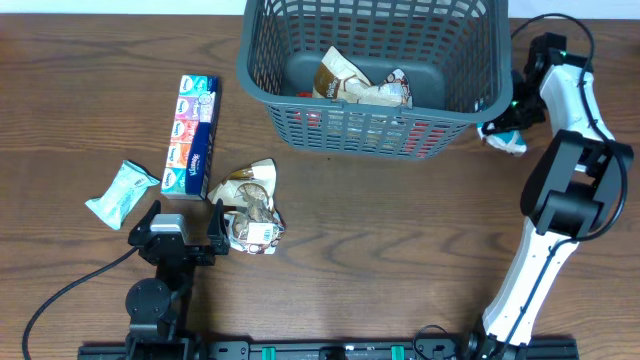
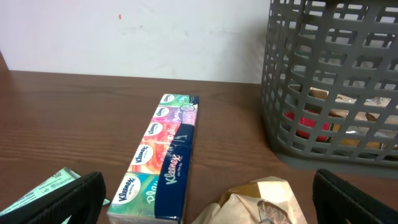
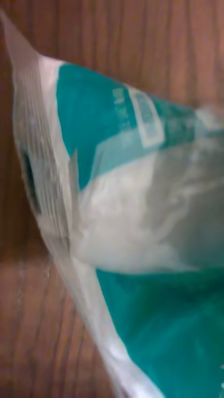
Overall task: Pack container
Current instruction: 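Grasp the teal-and-white snack bag with the right gripper and lift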
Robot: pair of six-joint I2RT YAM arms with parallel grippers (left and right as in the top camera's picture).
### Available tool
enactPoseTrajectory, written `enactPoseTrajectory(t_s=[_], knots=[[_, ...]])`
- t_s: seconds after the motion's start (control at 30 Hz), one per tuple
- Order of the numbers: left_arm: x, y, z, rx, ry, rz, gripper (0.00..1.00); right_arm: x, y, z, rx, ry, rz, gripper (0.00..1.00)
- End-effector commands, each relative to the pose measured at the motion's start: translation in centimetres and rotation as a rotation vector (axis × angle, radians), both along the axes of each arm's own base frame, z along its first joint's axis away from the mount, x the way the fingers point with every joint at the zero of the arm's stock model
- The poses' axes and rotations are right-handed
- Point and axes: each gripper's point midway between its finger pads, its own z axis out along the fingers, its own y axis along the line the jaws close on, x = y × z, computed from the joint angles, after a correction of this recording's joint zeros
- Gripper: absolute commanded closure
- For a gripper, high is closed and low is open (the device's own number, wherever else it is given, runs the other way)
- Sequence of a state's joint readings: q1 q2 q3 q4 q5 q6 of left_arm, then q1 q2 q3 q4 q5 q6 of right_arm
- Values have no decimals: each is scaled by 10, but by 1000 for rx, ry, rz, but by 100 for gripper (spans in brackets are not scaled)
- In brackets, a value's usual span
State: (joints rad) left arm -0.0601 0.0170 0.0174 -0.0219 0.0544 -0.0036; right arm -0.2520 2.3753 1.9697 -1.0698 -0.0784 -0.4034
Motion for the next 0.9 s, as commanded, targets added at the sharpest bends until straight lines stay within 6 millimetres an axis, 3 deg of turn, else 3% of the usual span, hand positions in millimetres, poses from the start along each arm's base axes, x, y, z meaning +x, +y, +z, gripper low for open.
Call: enactPoseTrajectory(t_s=[0.0,0.23,0.5,0.87], knots=[[-2,-7,-15,-8,50,-41,1,-13,15,-30,57,79,-13,99],[-2,-7,-16,-8,51,-41,1,9,9,6,45,14,-53,99],[-2,-7,-15,-8,50,-41,1,54,-12,83,28,-185,-205,99],[-2,-7,-16,-8,51,-41,1,76,-29,185,8,-414,-316,99]])
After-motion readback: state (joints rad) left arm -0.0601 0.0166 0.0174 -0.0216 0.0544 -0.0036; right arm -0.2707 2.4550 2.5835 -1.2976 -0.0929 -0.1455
